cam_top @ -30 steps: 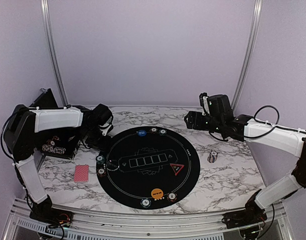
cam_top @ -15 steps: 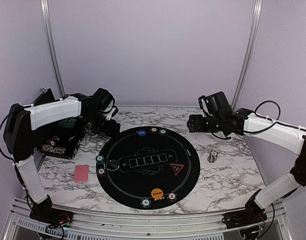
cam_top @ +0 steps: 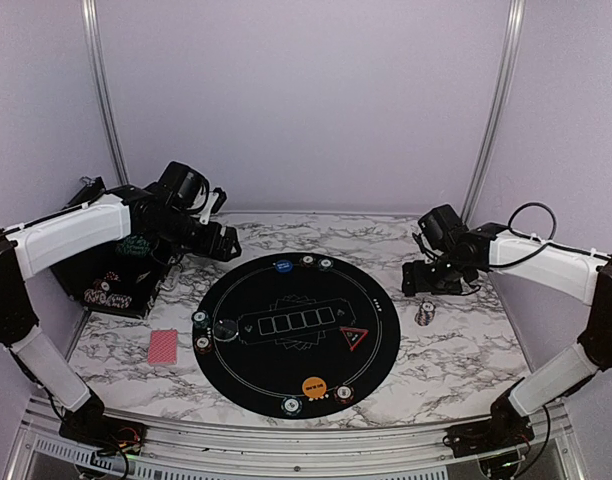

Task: Distribute texas hold em gaming equipment
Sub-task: Pick up the pile of poker chips from the pile of poker chips.

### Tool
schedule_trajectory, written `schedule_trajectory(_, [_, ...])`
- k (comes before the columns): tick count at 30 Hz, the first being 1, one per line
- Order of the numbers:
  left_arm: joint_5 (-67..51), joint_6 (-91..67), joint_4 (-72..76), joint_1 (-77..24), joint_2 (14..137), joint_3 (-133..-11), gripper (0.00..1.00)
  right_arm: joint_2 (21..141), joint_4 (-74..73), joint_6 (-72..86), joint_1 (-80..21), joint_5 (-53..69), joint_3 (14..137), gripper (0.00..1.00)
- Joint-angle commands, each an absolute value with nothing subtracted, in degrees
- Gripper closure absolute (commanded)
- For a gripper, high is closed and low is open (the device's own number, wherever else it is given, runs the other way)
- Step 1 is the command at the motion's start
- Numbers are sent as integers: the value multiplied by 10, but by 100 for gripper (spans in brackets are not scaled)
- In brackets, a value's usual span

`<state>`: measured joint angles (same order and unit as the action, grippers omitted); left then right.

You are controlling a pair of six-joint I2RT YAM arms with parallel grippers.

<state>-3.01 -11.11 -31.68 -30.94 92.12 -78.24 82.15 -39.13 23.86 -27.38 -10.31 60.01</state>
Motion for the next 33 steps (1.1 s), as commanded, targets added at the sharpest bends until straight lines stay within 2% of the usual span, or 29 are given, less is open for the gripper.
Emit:
schedule_trajectory(1, [-21, -101, -291, -306, 890, -759, 1, 811, -425, 240, -250, -95, 588, 15])
schedule_trajectory(10, [-14, -99, -289, -306, 878, -753, 1, 824, -430, 233, -228, -90, 569, 17])
schedule_trajectory(16, [-14, -98, -289, -306, 881, -751, 1, 843, -419, 234, -226, -92, 563, 21])
schedule_trajectory(33, [-8, -97, -289, -306, 892, -749, 1, 898, -409, 226, -225, -111, 578, 39])
